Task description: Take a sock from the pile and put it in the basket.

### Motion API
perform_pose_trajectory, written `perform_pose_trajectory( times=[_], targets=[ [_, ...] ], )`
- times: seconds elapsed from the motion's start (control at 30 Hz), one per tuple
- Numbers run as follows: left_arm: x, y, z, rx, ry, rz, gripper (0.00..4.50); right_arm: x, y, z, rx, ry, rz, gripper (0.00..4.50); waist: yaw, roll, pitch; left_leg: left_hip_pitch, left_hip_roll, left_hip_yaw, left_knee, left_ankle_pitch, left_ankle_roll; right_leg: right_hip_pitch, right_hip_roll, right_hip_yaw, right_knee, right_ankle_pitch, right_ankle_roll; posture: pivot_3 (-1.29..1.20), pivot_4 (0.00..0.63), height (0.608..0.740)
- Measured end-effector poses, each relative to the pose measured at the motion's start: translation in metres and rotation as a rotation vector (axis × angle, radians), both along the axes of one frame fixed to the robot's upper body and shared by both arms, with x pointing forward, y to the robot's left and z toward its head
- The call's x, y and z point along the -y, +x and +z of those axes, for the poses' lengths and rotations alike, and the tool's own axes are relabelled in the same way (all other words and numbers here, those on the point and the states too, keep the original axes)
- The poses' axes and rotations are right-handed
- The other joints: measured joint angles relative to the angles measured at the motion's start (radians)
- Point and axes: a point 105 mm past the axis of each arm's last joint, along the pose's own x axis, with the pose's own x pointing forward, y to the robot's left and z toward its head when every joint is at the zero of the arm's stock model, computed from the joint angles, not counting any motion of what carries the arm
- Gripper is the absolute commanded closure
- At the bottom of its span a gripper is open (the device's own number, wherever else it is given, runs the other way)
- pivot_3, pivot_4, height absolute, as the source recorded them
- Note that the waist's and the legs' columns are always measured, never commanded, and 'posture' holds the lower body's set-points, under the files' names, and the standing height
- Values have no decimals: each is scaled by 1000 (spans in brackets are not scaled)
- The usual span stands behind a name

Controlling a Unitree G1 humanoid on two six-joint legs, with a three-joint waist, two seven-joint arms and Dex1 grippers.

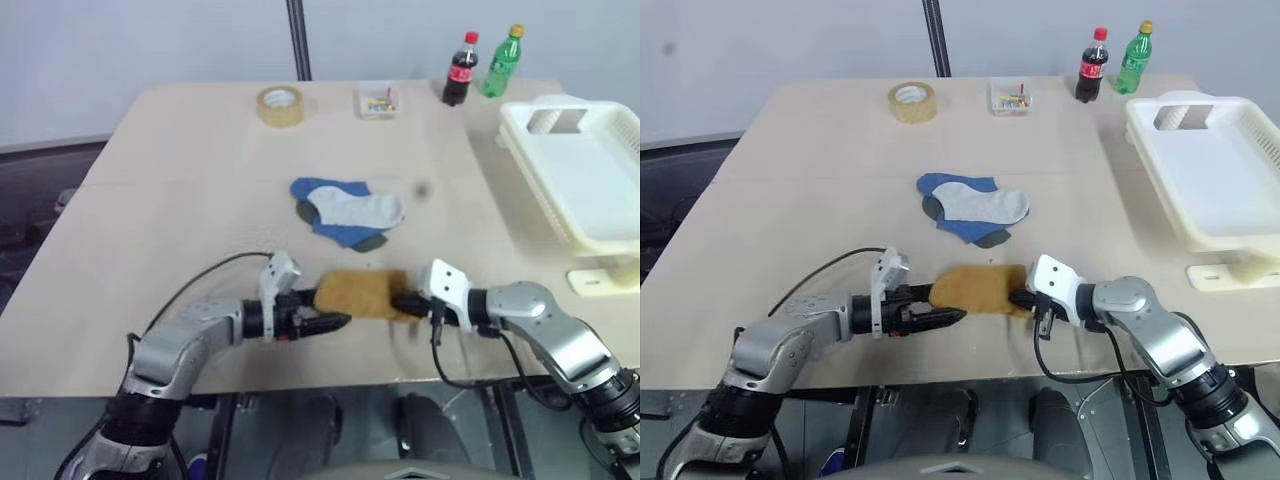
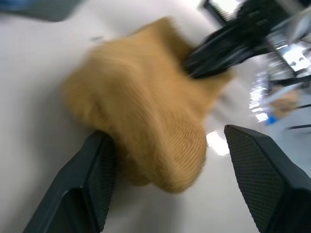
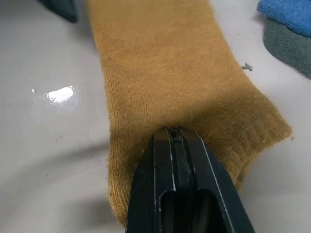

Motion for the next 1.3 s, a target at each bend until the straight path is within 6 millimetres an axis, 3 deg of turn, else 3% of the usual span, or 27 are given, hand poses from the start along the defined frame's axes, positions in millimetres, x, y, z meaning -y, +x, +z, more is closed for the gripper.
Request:
perform_pose_trajectory(
  times=[0.2,0.3,0.47,0.6,0.67,0.8,0.9,1.0,1.17,1.27,1.3],
  targets=[
    [26,1,23,63,-100,-104,879,11,-2,3,-4,-30,-32,4451,0,0,0,0,0,0,0,0,0,0,0,1,-1,0,0,0,150,740],
    [37,0,20,61,-108,-150,879,16,-4,4,-6,-40,-52,4451,1,0,0,-1,0,0,0,0,0,0,0,1,-1,0,0,0,150,740],
    [37,6,14,63,-90,-145,879,17,-8,4,2,-50,-65,4451,0,0,0,-1,0,0,0,0,0,0,0,0,-1,0,0,0,150,740],
    [53,8,11,67,-89,-185,879,19,-10,5,11,-60,-88,4451,5,0,0,-2,-1,0,0,0,0,0,0,0,-1,0,0,0,150,740],
    [71,10,11,65,-114,-219,879,25,-15,8,10,-83,-108,4451,13,0,0,-3,-1,0,1,0,0,-1,0,-1,-2,0,0,0,150,740],
    [84,13,-3,39,-68,-232,879,38,-24,10,-1,-130,-140,4451,17,0,0,-3,-1,1,1,0,0,-1,0,-1,-1,0,0,0,150,740],
    [94,18,-14,52,-20,-245,879,54,-33,15,-32,-142,-207,3687,24,0,0,-3,-1,1,1,0,0,0,-1,-2,-1,0,0,0,150,740],
    [95,20,-15,74,-21,-242,879,64,-34,27,-44,-102,-286,2331,25,0,-2,-3,-1,0,4,0,0,1,-1,-1,-1,-1,2,0,150,740],
    [77,21,-11,101,-75,-180,879,51,-35,44,-114,96,-361,202,13,0,-2,-2,3,-1,4,0,0,0,-1,1,1,-2,3,0,150,740],
    [61,19,-10,124,-54,-159,879,40,-27,50,-113,169,-388,89,-1,0,-1,-1,4,-1,3,0,0,-1,0,1,2,-2,3,0,150,740],
    [44,20,-7,161,-26,-123,879,30,-19,48,-134,211,-417,89,-4,2,-1,-1,3,-1,2,0,0,-1,-1,1,2,-1,2,0,150,740]
  ],
)
